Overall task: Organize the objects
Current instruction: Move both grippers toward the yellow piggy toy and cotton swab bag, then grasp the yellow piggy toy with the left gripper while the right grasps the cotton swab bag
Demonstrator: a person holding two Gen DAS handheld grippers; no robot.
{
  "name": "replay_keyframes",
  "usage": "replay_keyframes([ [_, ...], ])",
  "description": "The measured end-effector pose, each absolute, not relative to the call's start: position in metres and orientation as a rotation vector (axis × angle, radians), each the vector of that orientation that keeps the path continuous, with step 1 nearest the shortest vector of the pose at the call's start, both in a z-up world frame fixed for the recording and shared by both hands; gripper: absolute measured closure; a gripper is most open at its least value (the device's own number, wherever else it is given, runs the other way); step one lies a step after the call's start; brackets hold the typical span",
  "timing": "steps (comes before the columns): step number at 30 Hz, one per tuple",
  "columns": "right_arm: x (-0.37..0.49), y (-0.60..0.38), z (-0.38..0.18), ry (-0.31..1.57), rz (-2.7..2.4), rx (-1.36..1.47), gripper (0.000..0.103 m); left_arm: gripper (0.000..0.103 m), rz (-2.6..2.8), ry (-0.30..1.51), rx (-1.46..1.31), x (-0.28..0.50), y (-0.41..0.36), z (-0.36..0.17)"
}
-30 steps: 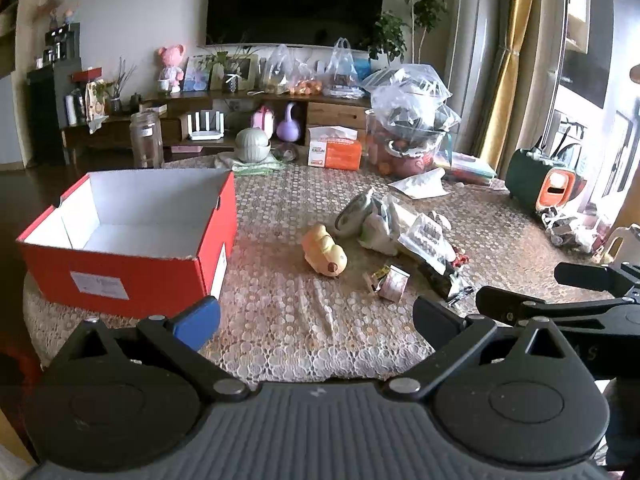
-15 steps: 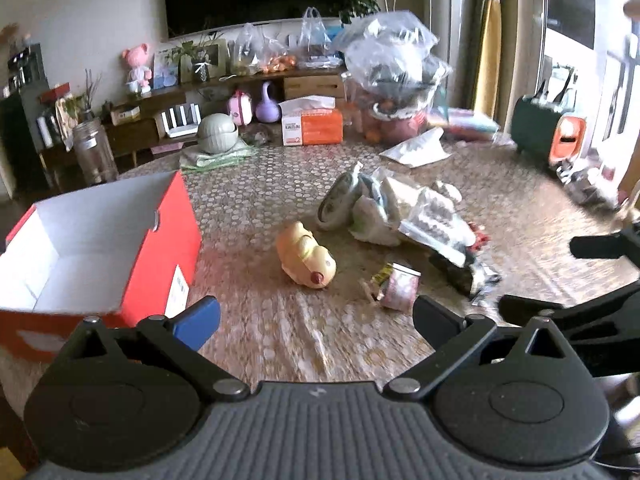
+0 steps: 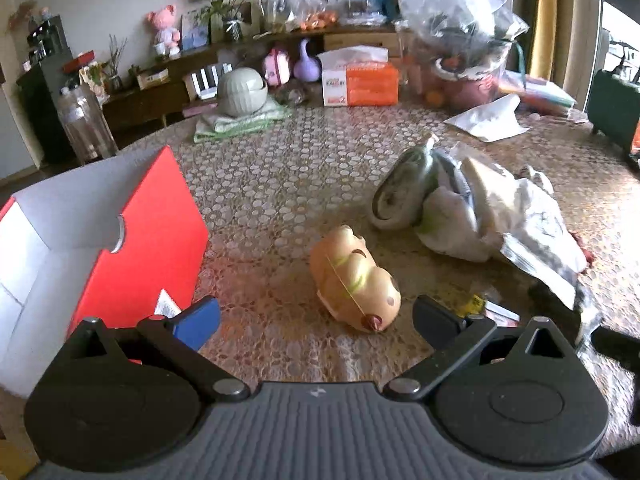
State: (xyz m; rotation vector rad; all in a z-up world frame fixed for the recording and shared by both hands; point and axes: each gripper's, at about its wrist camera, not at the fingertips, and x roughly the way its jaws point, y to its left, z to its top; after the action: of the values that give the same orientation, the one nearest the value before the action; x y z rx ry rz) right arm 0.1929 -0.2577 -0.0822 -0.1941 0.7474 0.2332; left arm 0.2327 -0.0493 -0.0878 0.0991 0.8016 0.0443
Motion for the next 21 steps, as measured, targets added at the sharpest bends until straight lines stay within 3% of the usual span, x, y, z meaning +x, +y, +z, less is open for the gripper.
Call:
replay_keyframes([
  [9,0.245,-0.248,-0.069,0.762,0.29,-0.065,0.006,0.0,0.049,0.831,0.122,0.261,-0.055,-0.103],
  [21,0.282,-0.247,-0.092,0.867,0.31,0.101,0.007,0.001,0.032,0.87,0.1,0.279,-0.051,-0.119],
])
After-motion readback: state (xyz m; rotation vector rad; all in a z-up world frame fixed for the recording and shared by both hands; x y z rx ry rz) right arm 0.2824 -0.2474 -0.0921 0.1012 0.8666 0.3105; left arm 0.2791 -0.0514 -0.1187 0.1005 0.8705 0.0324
